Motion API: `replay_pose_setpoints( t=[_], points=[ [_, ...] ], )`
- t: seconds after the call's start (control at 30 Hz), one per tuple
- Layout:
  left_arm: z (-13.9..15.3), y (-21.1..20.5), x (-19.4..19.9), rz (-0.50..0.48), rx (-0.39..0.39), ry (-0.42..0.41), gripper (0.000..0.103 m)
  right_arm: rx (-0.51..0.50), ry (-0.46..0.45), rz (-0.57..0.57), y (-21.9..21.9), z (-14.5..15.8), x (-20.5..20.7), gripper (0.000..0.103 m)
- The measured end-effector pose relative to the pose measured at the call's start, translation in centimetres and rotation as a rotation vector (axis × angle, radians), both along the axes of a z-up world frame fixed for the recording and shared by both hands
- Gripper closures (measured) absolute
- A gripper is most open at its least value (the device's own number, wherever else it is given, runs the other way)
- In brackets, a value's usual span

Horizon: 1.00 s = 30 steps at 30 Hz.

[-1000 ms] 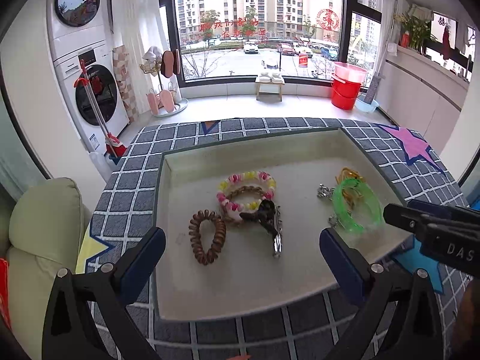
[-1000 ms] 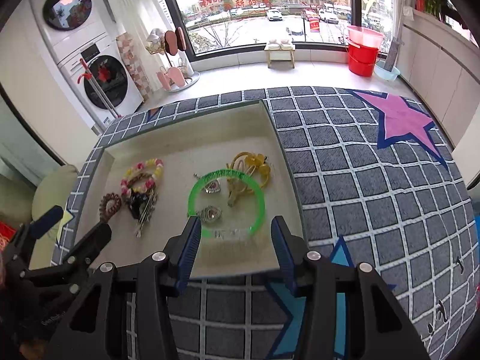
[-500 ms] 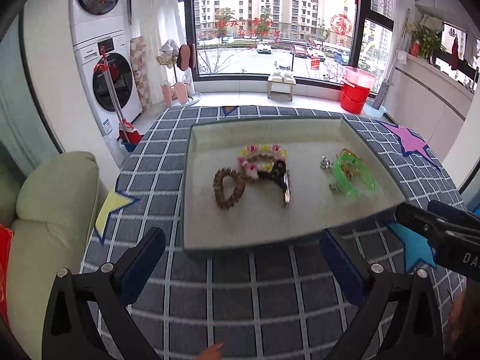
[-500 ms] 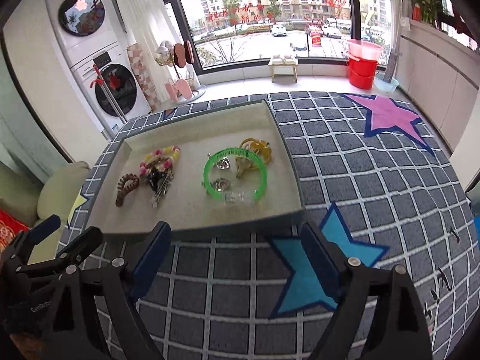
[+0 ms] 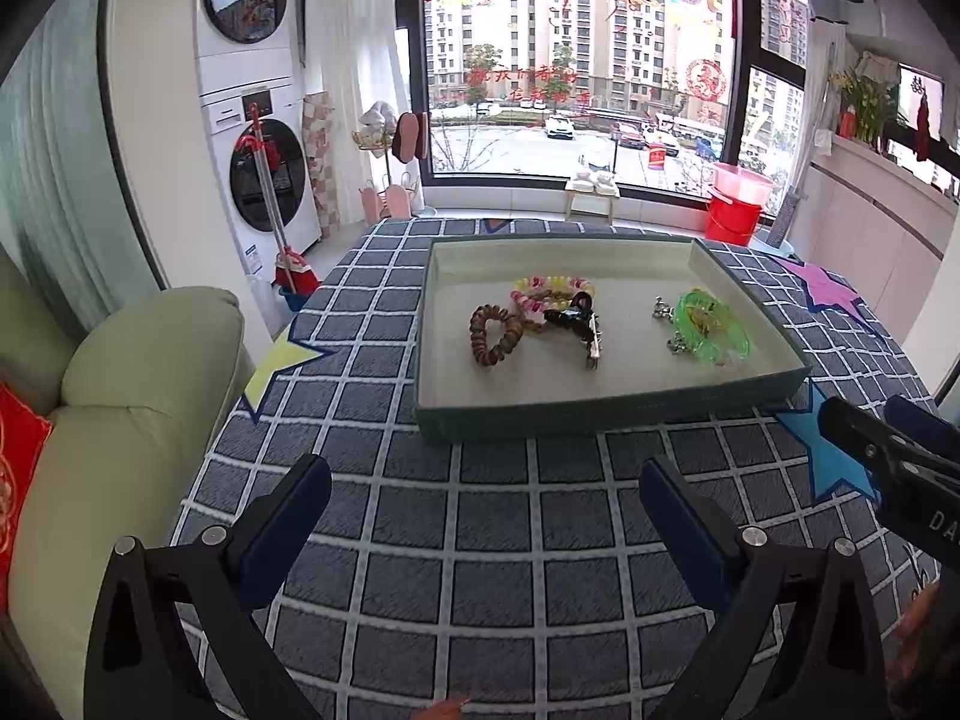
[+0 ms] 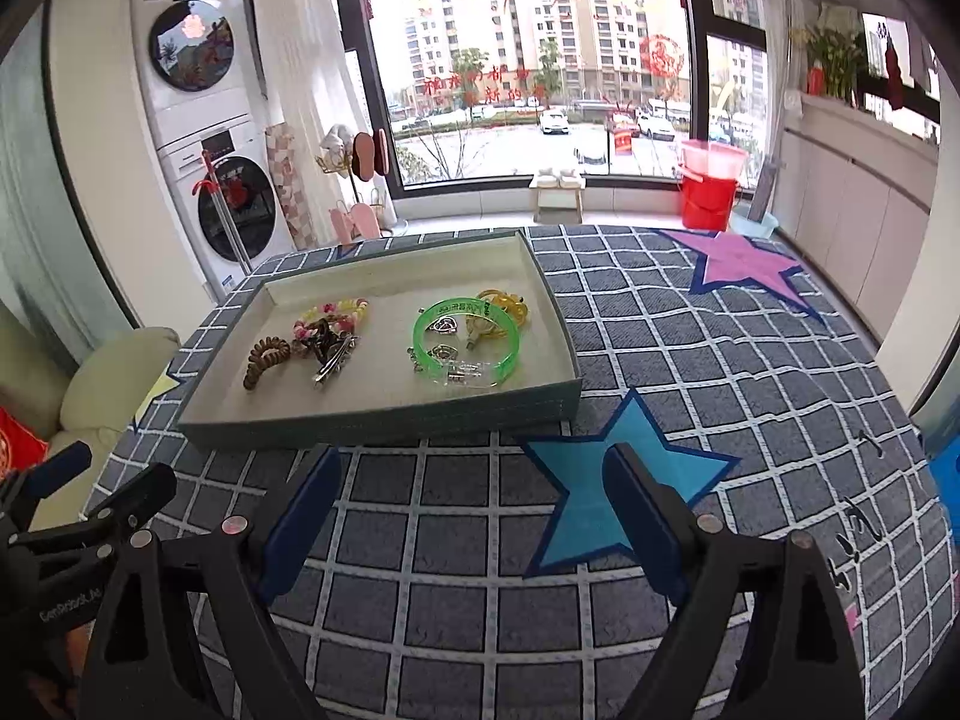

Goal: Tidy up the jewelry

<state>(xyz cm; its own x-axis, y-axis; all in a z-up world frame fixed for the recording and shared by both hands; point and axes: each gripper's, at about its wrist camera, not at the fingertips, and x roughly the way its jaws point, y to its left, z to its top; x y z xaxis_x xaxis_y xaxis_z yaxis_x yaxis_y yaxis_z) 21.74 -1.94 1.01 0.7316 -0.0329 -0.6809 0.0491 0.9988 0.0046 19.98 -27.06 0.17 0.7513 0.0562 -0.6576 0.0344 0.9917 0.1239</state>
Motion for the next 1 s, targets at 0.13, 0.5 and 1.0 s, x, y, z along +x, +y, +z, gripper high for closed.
replay_pose_setpoints(
  t=[0.13,0.5,1.0],
  points=[
    [-0.2,0.4,-0.4,0.022,0.001,0.000,0.000,-0.028,-0.013,0.007,0.4,0.1,-0.6,0.012],
    [0.0,0.3,-1.1,0.023,0.027,-0.019,0.000,-0.067,-0.032,0.036,1.4,0.7,-0.9,0.012],
    [-0.2,0.4,-0.8,0.026,0.027,-0.004,0.000,-0.066,-0.023,0.045,1.6,0.6,-0.8,0.012]
  ],
)
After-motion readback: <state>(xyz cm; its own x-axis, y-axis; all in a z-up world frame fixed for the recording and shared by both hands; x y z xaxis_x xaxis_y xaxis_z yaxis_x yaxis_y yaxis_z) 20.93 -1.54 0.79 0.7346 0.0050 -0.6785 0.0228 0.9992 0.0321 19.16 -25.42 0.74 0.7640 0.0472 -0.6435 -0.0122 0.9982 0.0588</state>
